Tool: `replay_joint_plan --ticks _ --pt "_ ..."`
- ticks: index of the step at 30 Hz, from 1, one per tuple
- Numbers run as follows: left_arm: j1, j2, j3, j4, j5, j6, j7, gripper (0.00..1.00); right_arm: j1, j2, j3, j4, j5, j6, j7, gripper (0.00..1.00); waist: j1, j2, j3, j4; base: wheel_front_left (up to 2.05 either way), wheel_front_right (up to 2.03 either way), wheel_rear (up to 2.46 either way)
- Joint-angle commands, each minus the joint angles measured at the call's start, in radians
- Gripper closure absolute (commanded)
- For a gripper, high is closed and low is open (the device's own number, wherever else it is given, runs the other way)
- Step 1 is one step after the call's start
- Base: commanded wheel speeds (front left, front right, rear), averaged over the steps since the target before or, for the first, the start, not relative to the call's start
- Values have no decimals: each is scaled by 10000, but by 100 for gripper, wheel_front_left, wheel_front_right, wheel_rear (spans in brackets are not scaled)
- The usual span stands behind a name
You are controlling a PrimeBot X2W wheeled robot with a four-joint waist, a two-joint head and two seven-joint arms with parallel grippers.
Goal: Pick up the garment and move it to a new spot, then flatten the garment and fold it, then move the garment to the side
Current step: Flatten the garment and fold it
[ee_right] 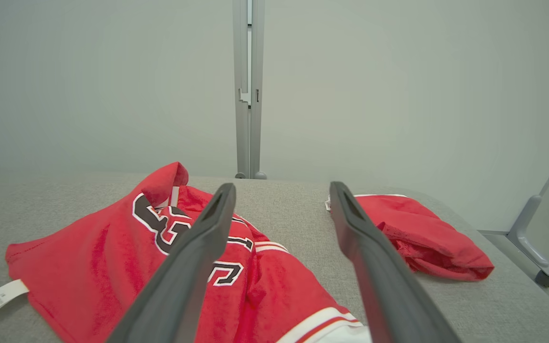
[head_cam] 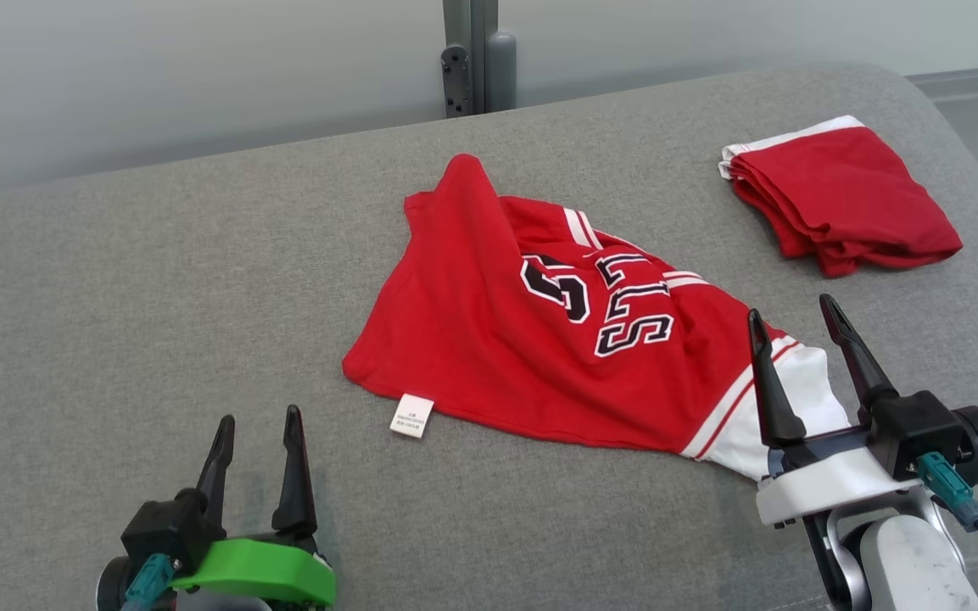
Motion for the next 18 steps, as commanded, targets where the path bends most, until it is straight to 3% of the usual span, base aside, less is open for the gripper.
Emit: replay_joint_plan --ticks 1,18 --pt "309 -1 83 -126 144 90 -28 0 189 -5 9 75 73 -4 -30 0 0 0 -347 275 0 0 0" --pt "1232 -96 128 -455 810 163 -31 0 537 13 302 556 437 -4 -30 0 0 0 -961 520 0 0 0"
